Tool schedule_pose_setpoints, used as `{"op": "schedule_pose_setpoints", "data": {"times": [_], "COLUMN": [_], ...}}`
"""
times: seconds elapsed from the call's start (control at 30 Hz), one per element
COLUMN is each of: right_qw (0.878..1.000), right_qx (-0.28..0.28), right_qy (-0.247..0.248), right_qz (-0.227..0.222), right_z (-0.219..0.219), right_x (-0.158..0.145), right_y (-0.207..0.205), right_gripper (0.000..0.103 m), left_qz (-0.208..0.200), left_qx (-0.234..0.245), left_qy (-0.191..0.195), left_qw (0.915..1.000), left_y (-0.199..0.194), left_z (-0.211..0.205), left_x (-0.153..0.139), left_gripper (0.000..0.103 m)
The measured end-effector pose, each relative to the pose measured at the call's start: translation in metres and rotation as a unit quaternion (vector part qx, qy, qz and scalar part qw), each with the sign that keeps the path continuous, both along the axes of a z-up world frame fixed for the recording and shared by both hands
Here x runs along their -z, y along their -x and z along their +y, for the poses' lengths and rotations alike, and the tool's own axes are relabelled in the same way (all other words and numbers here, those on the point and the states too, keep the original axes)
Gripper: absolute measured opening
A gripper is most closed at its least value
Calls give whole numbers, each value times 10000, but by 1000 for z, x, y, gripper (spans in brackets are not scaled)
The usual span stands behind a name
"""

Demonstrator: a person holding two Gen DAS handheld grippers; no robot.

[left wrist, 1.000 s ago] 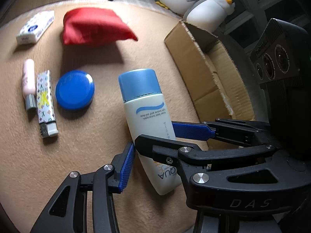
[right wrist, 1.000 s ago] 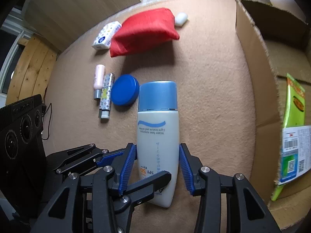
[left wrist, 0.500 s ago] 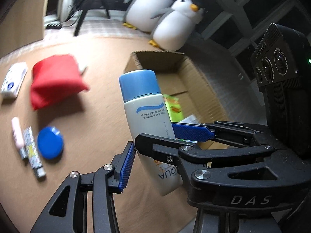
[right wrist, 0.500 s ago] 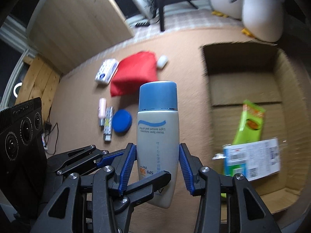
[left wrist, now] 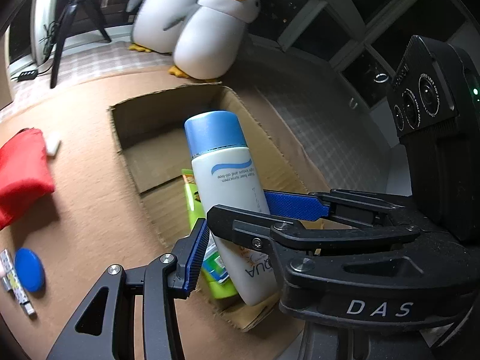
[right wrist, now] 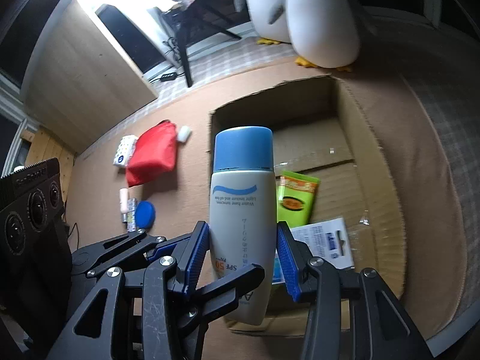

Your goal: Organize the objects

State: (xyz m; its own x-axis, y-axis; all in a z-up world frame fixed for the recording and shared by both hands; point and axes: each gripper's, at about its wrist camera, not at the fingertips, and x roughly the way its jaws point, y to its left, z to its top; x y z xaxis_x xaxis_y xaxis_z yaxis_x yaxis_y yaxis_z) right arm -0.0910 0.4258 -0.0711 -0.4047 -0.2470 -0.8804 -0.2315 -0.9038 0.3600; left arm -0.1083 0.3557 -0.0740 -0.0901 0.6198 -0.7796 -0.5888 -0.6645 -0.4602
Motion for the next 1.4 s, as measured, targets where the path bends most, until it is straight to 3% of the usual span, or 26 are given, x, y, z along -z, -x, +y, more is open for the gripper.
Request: {"op": "schedule_pose_setpoints", "data": {"times": [0.33, 0.7, 0.9, 1.1, 1.27, 1.4], "right_qw": [9988, 9964, 9944, 9942, 9950, 9966], "right_qx": [140, 75, -183, -338, -430, -429], "right_qy": [-452, -594, -588, -473, -412, -238], "right_qz": [118, 598, 860, 909, 797, 664], "right_z": [6, -32, -73, -115, -143, -157], "right_x": [-5, -17, -21, -14, -3, 5], "right_y": [-5, -9, -10, -11, -11, -11], "right_gripper": [51, 55, 59, 62, 62, 62], "left_qz": [260, 445, 439, 271, 95, -31], "left_qx": [-128, -870, -1476, -2281, -2760, -2839], "left_qy": [219, 463, 616, 946, 1060, 1112], "left_qw": [9993, 9941, 9862, 9687, 9552, 9524], "left_y": [-1, 3, 5, 25, 51, 70], "left_z": [-8, -100, -173, -247, -287, -295], "left_x": [-2, -4, 0, 16, 34, 45], "left_gripper": [57, 57, 57, 59, 59, 58]}}
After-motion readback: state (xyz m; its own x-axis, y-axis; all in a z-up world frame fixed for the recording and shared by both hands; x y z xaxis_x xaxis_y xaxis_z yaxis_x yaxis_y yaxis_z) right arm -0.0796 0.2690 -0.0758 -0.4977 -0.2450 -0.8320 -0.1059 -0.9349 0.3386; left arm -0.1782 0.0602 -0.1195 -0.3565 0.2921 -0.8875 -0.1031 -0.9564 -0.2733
